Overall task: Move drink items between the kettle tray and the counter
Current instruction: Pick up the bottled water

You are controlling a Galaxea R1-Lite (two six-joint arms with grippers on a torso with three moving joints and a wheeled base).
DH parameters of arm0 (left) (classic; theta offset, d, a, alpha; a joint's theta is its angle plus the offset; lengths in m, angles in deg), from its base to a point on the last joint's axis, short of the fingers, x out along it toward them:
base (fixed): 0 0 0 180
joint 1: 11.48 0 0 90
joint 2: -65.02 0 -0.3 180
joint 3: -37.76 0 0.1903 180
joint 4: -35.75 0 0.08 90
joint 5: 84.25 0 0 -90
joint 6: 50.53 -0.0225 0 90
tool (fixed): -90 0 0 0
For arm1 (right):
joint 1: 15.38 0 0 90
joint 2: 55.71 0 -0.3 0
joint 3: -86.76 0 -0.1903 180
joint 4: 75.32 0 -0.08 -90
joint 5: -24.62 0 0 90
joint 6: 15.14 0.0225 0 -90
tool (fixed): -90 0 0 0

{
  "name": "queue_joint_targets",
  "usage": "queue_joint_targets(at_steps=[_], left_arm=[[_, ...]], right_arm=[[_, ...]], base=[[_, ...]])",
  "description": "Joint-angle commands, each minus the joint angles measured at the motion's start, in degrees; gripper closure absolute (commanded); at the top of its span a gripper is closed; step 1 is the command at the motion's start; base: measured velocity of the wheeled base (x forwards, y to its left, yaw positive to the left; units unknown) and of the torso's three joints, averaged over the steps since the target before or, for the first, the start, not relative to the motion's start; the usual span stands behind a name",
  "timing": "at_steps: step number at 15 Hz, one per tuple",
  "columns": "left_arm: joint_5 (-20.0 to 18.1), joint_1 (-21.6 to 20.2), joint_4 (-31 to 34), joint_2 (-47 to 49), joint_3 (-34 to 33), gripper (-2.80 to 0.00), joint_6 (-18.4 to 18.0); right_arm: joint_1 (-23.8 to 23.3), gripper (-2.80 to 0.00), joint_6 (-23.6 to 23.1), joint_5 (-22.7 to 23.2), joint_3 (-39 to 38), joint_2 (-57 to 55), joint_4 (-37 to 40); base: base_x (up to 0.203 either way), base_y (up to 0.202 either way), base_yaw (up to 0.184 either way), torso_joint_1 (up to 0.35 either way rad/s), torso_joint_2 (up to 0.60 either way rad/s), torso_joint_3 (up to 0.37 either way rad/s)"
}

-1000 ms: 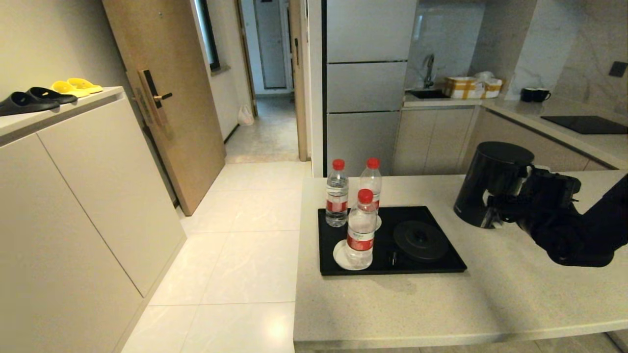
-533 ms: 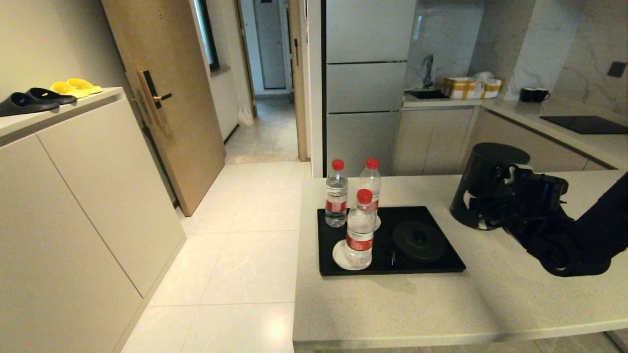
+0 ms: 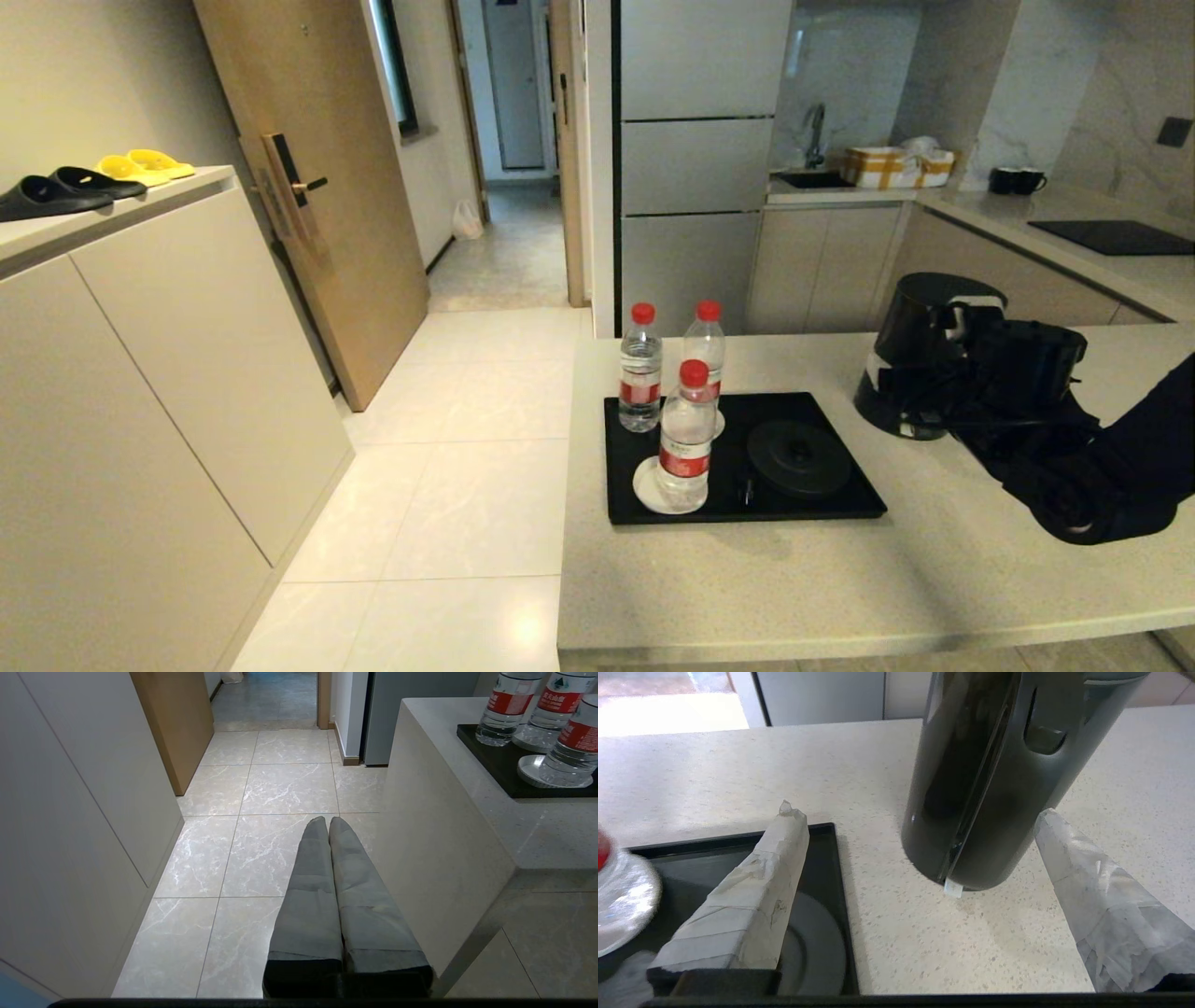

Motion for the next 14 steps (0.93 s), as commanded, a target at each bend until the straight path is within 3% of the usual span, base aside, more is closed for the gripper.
queue_joint_targets(at_steps=[1, 2, 3, 8, 11, 14], left_arm=[[0.0, -0.07, 0.01, 0.07, -0.01, 0.0, -0.02], [-0.04, -0.07, 0.01, 0.07, -0.01, 0.0, -0.02], [-0.05, -0.07, 0.01, 0.07, -0.01, 0.0, -0.02], [0.04, -0.07, 0.01, 0.07, -0.01, 0.0, -0.02], [-0.05, -0.07, 0.01, 0.07, -0.01, 0.0, -0.02], [-0.04, -0.07, 0.01, 0.07, -0.01, 0.0, -0.02]], right_arm=[[3.71, -2.8, 0.12, 0.53, -2.86, 2.74, 0.17], [5.78, -2.8, 0.19, 0.81, -4.28, 3.18, 0.17], [8.21, 0.0, 0.41, 0.92, -5.48, 3.68, 0.02], [20.79, 0.0, 6.91, 0.93, -8.65, 7.82, 3.6], [24.24, 0.0, 14.47, 1.82, -6.91, 11.49, 11.94], [26.33, 0.0, 21.52, 6.15, -4.83, 16.13, 21.14]], base=[[0.0, 0.0, 0.0, 0.0, 0.0, 0.0], [0.0, 0.0, 0.0, 0.0, 0.0, 0.0], [0.0, 0.0, 0.0, 0.0, 0.0, 0.0], [0.0, 0.0, 0.0, 0.0, 0.0, 0.0], [0.0, 0.0, 0.0, 0.0, 0.0, 0.0], [0.0, 0.0, 0.0, 0.0, 0.0, 0.0]])
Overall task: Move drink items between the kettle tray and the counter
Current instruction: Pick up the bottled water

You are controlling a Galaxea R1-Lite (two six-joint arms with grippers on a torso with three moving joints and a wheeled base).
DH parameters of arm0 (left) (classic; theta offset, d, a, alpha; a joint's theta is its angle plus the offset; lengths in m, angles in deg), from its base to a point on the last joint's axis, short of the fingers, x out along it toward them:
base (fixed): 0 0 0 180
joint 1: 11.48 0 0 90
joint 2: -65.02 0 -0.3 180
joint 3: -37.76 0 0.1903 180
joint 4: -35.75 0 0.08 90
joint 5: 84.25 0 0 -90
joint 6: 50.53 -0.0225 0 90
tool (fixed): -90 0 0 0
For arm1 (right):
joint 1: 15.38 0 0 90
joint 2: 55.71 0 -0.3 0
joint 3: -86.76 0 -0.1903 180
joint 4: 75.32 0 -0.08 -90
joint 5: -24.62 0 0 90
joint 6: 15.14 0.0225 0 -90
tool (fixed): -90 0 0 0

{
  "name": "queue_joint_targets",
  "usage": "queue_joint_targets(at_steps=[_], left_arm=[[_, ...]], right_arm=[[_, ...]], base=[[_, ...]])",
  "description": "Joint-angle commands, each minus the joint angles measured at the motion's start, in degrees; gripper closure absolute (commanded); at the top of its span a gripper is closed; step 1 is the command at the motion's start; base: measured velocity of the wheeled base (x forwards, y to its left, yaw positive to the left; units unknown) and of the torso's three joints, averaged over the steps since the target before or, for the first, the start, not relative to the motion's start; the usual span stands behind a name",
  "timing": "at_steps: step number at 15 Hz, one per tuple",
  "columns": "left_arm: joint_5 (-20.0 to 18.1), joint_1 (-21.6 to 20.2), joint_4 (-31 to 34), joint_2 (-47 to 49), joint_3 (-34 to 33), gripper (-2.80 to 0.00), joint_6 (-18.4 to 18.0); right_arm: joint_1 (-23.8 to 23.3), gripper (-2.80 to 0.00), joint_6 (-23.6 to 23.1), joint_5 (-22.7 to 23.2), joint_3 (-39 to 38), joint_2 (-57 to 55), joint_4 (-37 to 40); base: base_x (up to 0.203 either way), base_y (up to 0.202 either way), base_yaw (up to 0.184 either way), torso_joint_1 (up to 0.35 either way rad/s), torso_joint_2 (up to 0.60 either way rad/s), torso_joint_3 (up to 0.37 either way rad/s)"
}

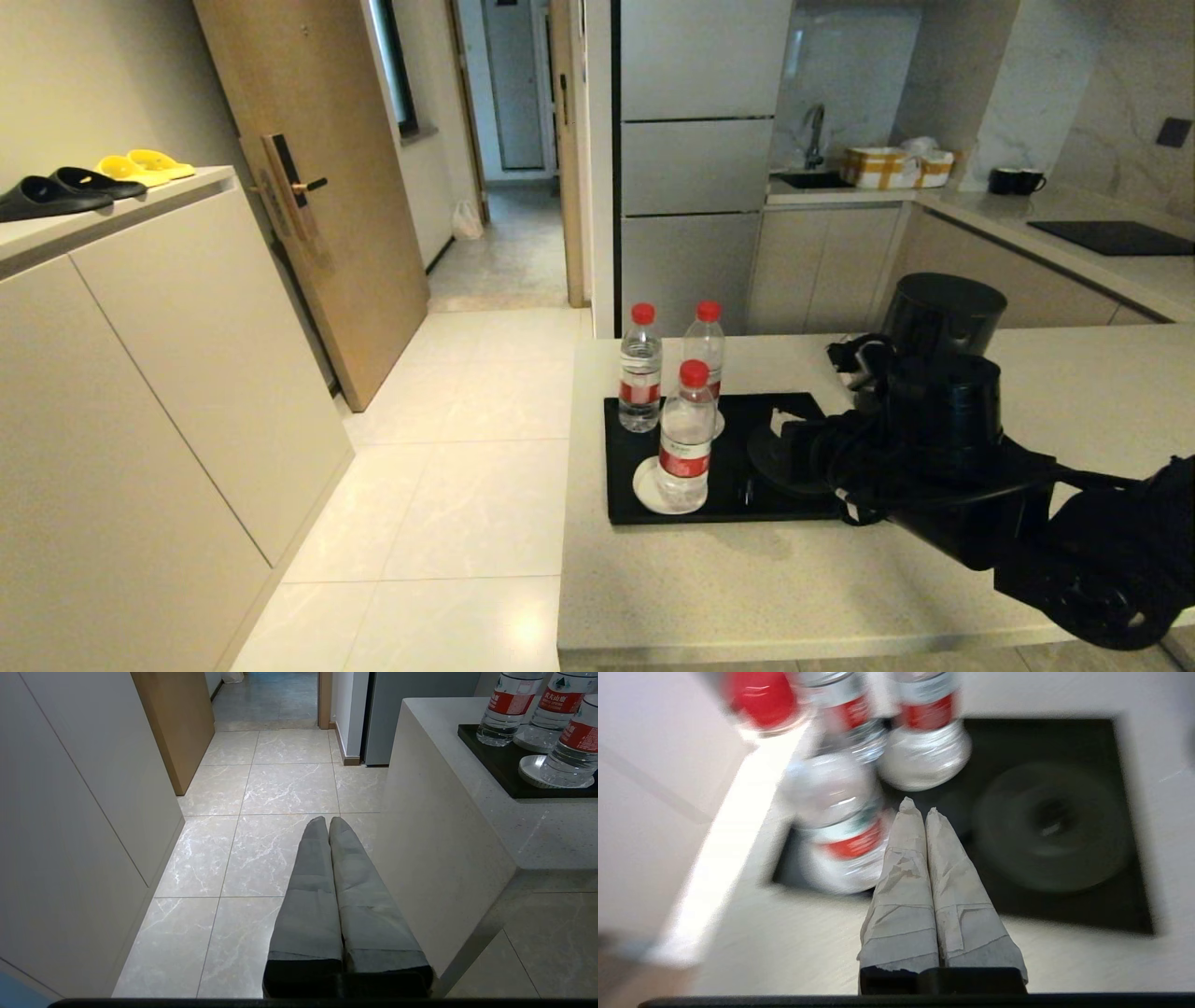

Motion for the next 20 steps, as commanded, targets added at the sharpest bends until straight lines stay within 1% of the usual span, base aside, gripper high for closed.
queue_joint_targets(at_steps=[1, 2, 5, 11, 13, 14, 15, 17, 19, 20], left_arm=[[0.03, -0.02, 0.01, 0.07, -0.01, 0.0, 0.0], [-0.05, -0.02, 0.01, 0.07, -0.01, 0.0, 0.0], [-0.05, -0.02, 0.01, 0.07, -0.01, 0.0, 0.0], [0.03, -0.02, 0.01, -0.01, -0.01, 0.0, 0.0], [-0.05, -0.02, 0.01, 0.07, -0.01, 0.0, 0.0], [-0.05, -0.02, 0.01, 0.07, -0.01, 0.0, 0.0], [-0.03, -0.02, 0.01, 0.07, -0.01, 0.0, 0.0], [0.04, -0.02, 0.01, 0.04, -0.01, 0.0, 0.0], [0.03, -0.02, 0.01, 0.07, -0.01, 0.0, 0.0], [0.04, -0.02, 0.01, 0.06, -0.01, 0.0, 0.0]], right_arm=[[1.44, 0.0, 4.49, 2.69, 2.14, 4.92, 6.32], [1.53, 0.0, 5.66, 3.56, 2.85, 5.12, 7.4], [1.84, 0.0, 6.6, 3.48, 3.5, 2.84, 7.82], [2.78, 0.0, 5.72, 3.77, 1.22, -0.79, 6.89], [3.12, 0.0, 1.78, 4.93, -1.79, -1.16, 3.69], [3.43, -2.8, -1.37, 5.31, -3.99, -1.51, 1.01], [3.97, -2.8, -3.69, 4.91, -4.94, -2.77, -2.62], [5.09, -2.8, -5.25, 3.36, -7.2, -4.94, -11.04], [5.84, -2.8, -5.91, 2.63, -7.72, -6.89, -13.53], [6.15, -2.8, -5.88, 1.09, -7.43, -7.74, -14.42]], base=[[0.0, 0.0, 0.0, 0.0, 0.0, 0.0], [0.0, 0.0, 0.0, 0.0, 0.0, 0.0], [0.0, 0.0, 0.0, 0.0, 0.0, 0.0], [0.0, 0.0, 0.0, 0.0, 0.0, 0.0], [0.0, 0.0, 0.0, 0.0, 0.0, 0.0], [0.0, 0.0, 0.0, 0.0, 0.0, 0.0], [0.0, 0.0, 0.0, 0.0, 0.0, 0.0], [0.0, 0.0, 0.0, 0.0, 0.0, 0.0], [0.0, 0.0, 0.0, 0.0, 0.0, 0.0], [0.0, 0.0, 0.0, 0.0, 0.0, 0.0]])
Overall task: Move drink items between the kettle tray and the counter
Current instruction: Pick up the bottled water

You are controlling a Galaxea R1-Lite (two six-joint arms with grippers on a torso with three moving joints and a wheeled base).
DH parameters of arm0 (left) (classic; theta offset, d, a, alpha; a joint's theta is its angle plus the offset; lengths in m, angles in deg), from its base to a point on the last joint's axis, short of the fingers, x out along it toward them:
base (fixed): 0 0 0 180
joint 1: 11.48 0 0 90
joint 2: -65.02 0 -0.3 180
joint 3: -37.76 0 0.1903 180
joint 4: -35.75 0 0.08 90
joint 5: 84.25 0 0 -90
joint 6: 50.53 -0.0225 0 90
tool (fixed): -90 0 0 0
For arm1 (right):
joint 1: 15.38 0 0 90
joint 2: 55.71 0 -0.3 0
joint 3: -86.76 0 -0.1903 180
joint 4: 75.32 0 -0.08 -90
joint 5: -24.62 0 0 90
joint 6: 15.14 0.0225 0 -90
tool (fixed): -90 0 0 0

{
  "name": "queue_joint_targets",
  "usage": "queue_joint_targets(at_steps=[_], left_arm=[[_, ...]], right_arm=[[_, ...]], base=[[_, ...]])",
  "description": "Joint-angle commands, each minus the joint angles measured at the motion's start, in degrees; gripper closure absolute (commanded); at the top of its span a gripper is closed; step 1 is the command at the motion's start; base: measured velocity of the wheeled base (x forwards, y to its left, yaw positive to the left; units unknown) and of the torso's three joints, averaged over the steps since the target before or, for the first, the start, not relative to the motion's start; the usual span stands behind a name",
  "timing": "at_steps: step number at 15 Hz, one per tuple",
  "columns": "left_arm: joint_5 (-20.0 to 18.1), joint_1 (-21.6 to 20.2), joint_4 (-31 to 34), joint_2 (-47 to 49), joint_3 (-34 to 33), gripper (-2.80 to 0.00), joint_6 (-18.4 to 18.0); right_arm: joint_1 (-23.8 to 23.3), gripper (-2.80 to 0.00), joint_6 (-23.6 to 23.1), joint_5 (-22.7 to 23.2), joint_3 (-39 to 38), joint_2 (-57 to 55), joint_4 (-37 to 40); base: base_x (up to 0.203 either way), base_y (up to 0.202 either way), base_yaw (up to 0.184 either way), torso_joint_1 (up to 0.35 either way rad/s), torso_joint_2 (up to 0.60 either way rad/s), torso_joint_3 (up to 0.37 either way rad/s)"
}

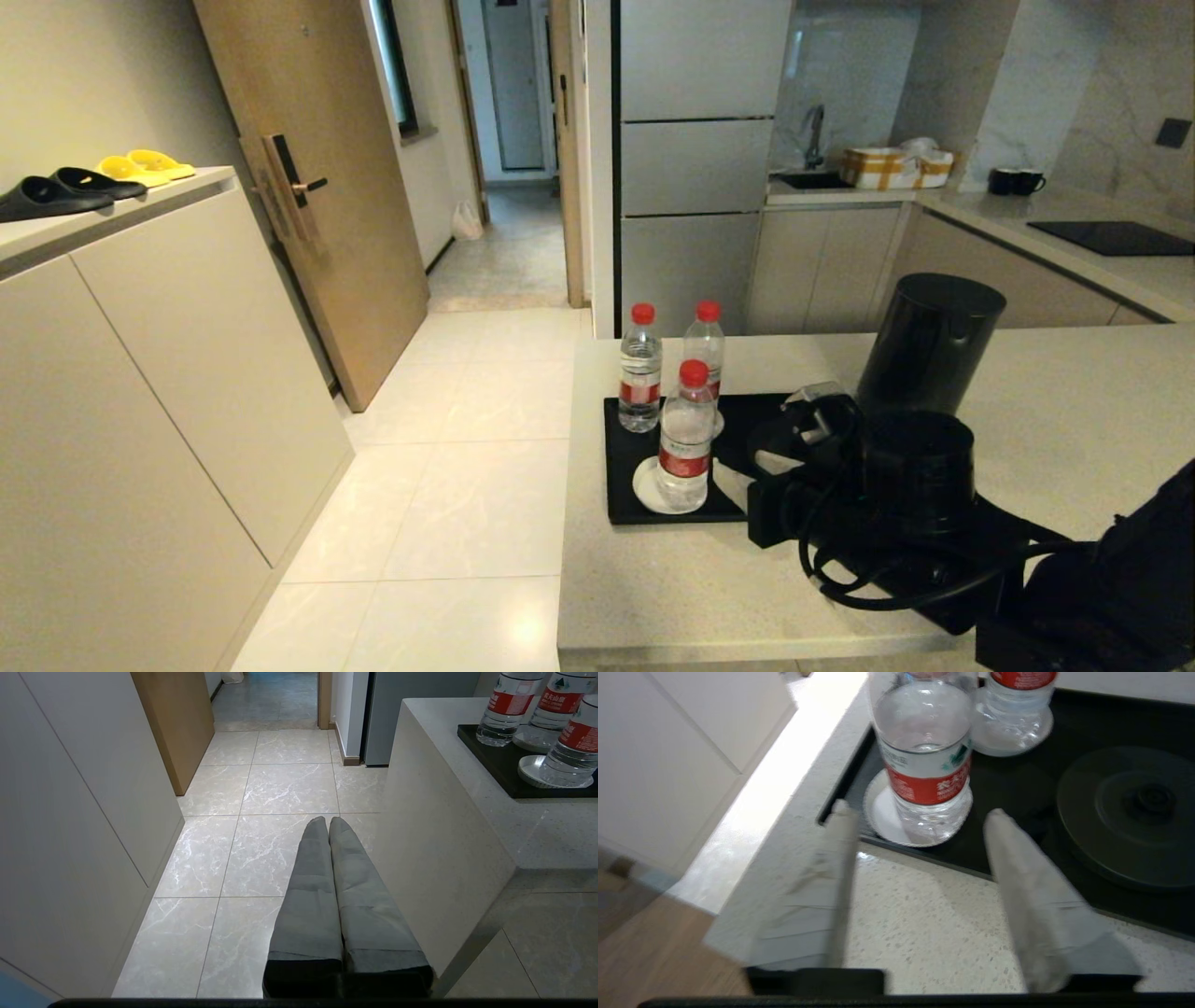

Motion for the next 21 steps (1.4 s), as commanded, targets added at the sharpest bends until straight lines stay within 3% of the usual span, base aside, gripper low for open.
queue_joint_targets(at_steps=[1, 5, 7, 15, 21], left_arm=[[0.04, -0.02, 0.01, 0.07, -0.01, 0.0, -0.02], [-0.02, -0.02, 0.01, 0.01, -0.01, 0.0, -0.02], [-0.05, -0.02, 0.01, 0.07, -0.01, 0.0, -0.02], [0.04, -0.02, 0.01, 0.07, -0.01, 0.0, -0.02], [0.03, -0.02, 0.01, 0.07, -0.01, 0.0, -0.02]], right_arm=[[0.84, -2.8, -0.13, -3.07, -0.03, -3.69, -3.01], [1.52, -2.8, -3.66, -8.6, 0.12, -12.8, -15.44], [1.55, -2.8, -4.41, -10.68, 1.76, -14.34, -17.0], [0.71, -2.8, -4.27, -8.69, 8.39, -16.14, -11.86], [-3.0, -2.8, -4.26, -8.32, 20.72, -21.03, -5.76]], base=[[0.0, 0.0, 0.0, 0.0, 0.0, 0.0], [0.0, 0.0, 0.0, 0.0, 0.0, 0.0], [0.0, 0.0, 0.0, 0.0, 0.0, 0.0], [0.0, 0.0, 0.0, 0.0, 0.0, 0.0], [0.0, 0.0, 0.0, 0.0, 0.0, 0.0]])
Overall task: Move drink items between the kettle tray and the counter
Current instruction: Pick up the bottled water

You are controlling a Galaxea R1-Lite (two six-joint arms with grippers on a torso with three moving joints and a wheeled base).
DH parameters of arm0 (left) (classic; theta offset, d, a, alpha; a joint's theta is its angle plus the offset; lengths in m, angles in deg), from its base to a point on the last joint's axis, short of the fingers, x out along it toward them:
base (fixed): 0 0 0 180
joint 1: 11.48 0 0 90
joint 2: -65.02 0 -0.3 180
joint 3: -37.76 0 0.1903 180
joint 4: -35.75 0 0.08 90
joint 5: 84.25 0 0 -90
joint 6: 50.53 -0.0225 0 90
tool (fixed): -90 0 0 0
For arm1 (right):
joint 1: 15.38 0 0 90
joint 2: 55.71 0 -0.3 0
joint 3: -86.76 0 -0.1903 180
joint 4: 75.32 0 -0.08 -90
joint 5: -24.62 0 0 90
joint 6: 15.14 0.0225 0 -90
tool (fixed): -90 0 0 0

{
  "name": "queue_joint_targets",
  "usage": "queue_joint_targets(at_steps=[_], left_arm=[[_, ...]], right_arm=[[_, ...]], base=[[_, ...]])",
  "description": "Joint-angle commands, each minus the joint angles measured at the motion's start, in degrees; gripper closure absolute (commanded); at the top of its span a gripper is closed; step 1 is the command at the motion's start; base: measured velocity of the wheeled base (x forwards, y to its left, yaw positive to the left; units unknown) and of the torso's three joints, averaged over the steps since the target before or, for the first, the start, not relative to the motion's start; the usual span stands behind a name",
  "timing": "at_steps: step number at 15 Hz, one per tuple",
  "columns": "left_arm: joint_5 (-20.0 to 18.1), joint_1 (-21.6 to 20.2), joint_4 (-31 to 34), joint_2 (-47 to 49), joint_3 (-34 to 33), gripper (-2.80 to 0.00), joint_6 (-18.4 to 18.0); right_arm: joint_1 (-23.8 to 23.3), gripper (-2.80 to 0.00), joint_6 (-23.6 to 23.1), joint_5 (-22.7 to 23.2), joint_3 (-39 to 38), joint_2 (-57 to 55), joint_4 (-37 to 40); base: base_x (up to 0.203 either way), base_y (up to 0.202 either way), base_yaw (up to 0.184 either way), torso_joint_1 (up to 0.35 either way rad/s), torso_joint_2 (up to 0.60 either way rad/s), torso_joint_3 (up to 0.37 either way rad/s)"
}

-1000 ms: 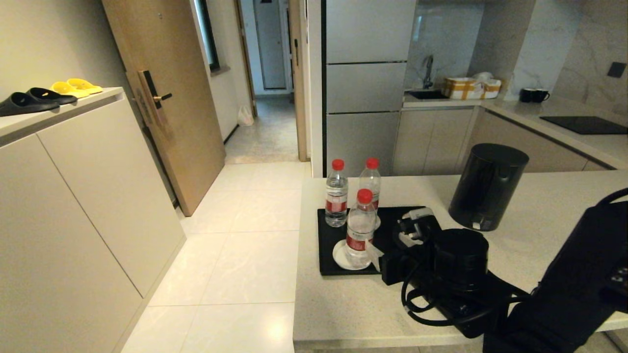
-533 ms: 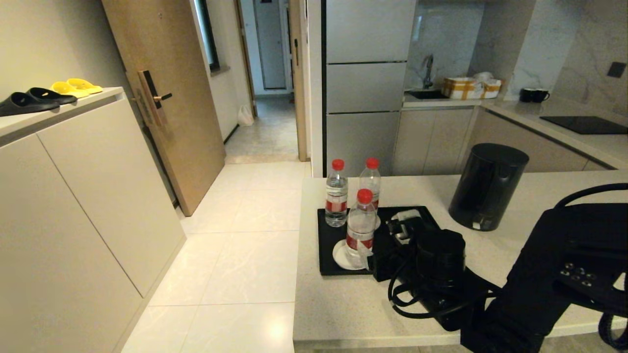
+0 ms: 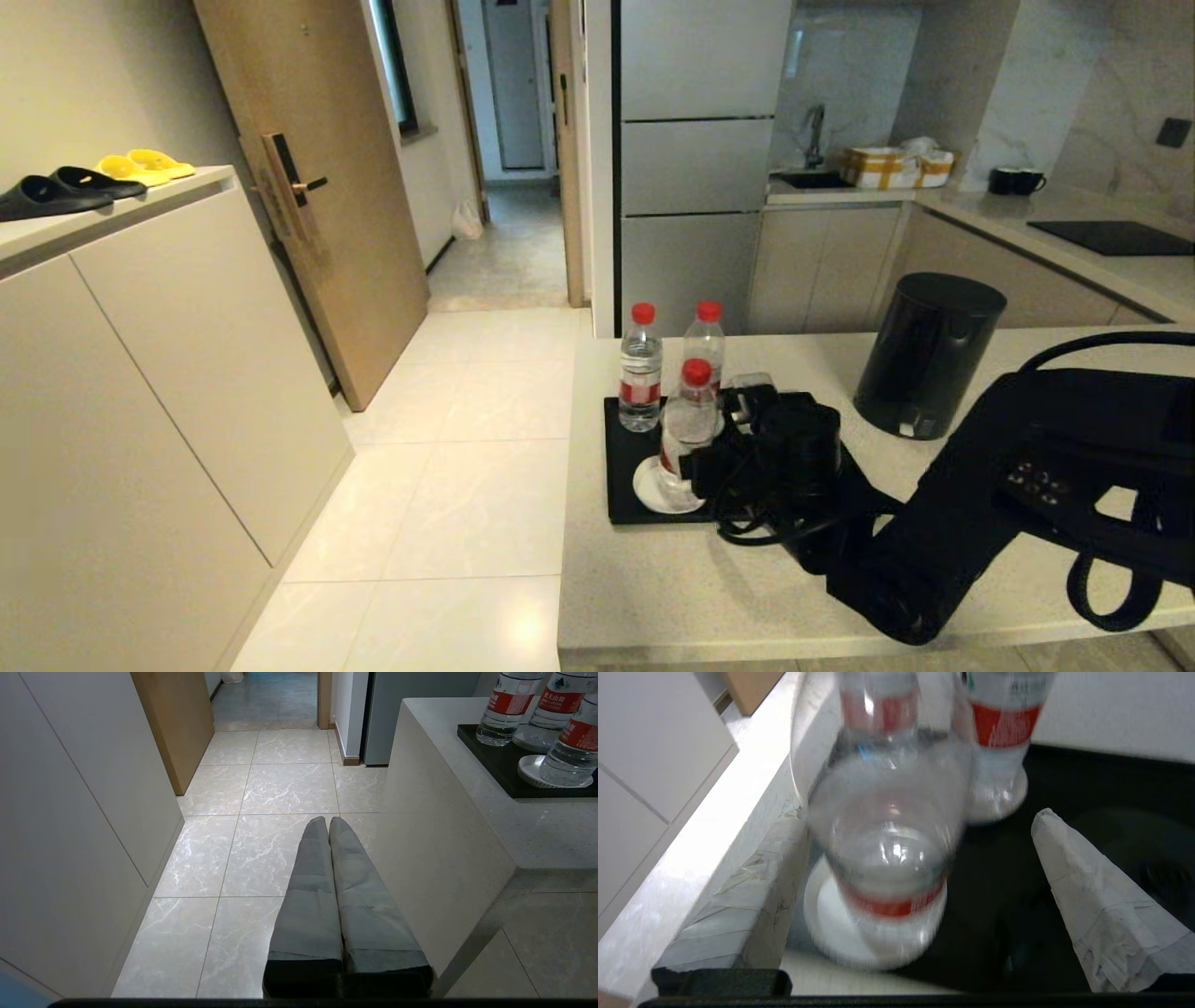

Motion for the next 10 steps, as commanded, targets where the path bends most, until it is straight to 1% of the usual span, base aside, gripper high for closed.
queue_joint_targets(at_steps=[1, 3, 7, 8, 10], left_arm=[[0.04, -0.02, -0.01, 0.07, 0.05, 0.0, -0.04], [0.06, -0.02, -0.01, 0.07, -0.01, 0.0, -0.04], [0.04, -0.02, -0.01, 0.07, -0.01, 0.0, -0.04], [0.09, -0.02, -0.01, 0.07, -0.01, 0.0, -0.04], [0.08, -0.02, -0.01, 0.07, -0.01, 0.0, -0.04]], right_arm=[[-1.68, -2.8, 0.0, -0.1, 5.11, -3.23, 1.81], [-1.86, -2.8, 0.0, 0.01, 7.09, -4.43, 3.31], [-1.85, -2.8, 0.0, 0.01, 6.84, -4.59, 3.67], [-1.76, 0.0, 0.0, 0.01, 6.56, -4.41, 3.67], [-1.59, 0.0, 0.0, 0.01, 6.3, -4.15, 3.59]], base=[[0.0, 0.0, 0.0, 0.0, 0.0, 0.0], [0.0, 0.0, 0.0, 0.0, 0.0, 0.0], [0.0, 0.0, 0.0, 0.0, 0.0, 0.0], [0.0, 0.0, 0.0, 0.0, 0.0, 0.0], [0.0, 0.0, 0.0, 0.0, 0.0, 0.0]])
